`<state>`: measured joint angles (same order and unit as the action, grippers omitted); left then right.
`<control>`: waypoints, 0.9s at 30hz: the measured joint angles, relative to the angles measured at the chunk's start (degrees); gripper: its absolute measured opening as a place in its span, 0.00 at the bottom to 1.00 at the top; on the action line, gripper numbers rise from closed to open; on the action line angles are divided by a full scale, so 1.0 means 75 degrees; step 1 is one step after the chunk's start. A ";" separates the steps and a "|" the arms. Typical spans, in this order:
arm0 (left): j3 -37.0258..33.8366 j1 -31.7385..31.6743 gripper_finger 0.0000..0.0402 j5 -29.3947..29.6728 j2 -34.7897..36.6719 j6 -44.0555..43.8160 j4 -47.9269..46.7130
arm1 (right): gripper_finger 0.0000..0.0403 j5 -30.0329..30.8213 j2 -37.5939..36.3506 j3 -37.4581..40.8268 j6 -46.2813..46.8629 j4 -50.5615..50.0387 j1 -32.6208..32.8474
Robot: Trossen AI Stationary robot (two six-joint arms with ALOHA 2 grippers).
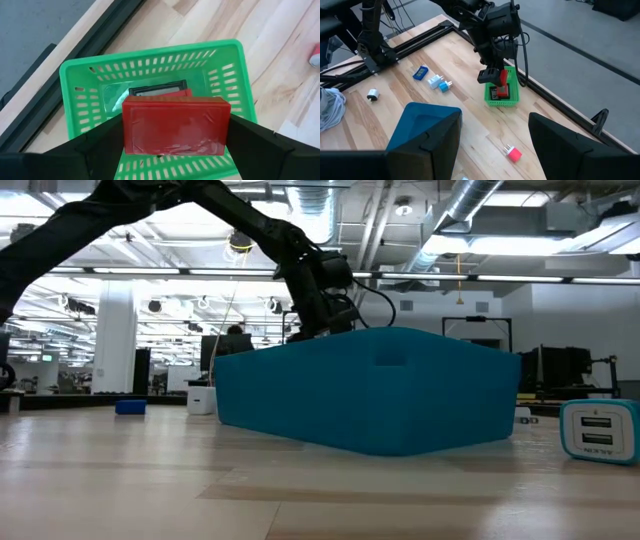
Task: Pick & Place Office items
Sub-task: Put the red digital timer into the green bin, then put the blue digital timer into the green bin
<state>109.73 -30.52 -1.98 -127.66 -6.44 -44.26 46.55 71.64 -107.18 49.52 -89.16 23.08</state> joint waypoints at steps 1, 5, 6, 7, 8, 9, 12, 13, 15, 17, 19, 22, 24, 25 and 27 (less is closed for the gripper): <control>0.0000 0.0003 0.79 -0.0003 0.0000 0.0000 0.0046 | 0.56 0.0004 0.0003 0.0000 0.0000 0.0005 0.0024; 0.0000 0.0000 0.79 -0.0008 0.0000 -0.0001 0.0157 | 0.56 0.0002 0.0008 0.0000 0.0003 0.0006 0.0077; 0.0000 0.0000 0.79 -0.0023 0.0000 0.0000 0.0173 | 0.56 0.0003 0.0008 0.0000 0.0003 0.0008 0.0077; 0.0000 0.0000 0.78 -0.0072 0.0000 0.0005 0.0226 | 0.56 0.0003 0.0006 0.0000 0.0003 0.0006 0.0077; 0.0000 0.0000 0.78 -0.0107 0.0000 0.0000 0.0297 | 0.56 0.0003 0.0006 0.0000 0.0003 0.0006 0.0077; 0.0000 0.0000 0.77 -0.0121 0.0000 0.0000 0.0358 | 0.56 0.0003 0.0006 0.0000 0.0003 0.0006 0.0077; 0.0000 0.0000 0.76 -0.0122 0.0000 -0.0008 0.0473 | 0.56 0.0003 0.0006 0.0000 0.0003 0.0006 0.0077; 0.0000 0.0000 0.76 -0.0122 0.0007 -0.0025 0.0482 | 0.56 0.0003 0.0006 0.0000 0.0003 0.0006 0.0077; 0.0000 -0.0029 0.76 -0.0119 0.0081 -0.0035 0.0415 | 0.56 0.0000 0.0006 0.0000 0.0003 0.0006 0.0077; 0.0003 -0.0051 0.75 -0.0114 0.0191 -0.0035 0.0406 | 0.56 0.0005 0.0006 0.0000 0.0003 0.0006 0.0123; 0.0003 -0.0061 0.75 -0.0148 0.0330 0.0012 0.0136 | 0.56 0.0006 0.0006 0.0000 0.0005 0.0005 0.0178; 0.0003 -0.0033 0.75 -0.0532 0.0659 0.0324 -0.0482 | 0.56 0.0012 0.0006 -0.0003 0.0080 0.0000 0.0269; 0.0008 0.0064 0.75 -0.0665 0.0881 0.0655 -0.1020 | 0.56 0.0119 0.0006 0.0000 0.0180 -0.0038 0.0344; 0.0007 0.0139 0.75 -0.0677 0.0990 0.0839 -0.1342 | 0.56 0.0221 0.0006 -0.0003 0.0204 -0.0032 0.0394; -0.0156 0.0285 0.75 -0.0710 0.1255 0.1149 -0.1883 | 0.56 0.0380 0.0006 -0.0002 0.0243 -0.0035 0.0485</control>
<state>108.56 -28.38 -7.30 -118.24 2.18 -58.38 49.39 71.68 -107.19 51.34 -89.42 26.72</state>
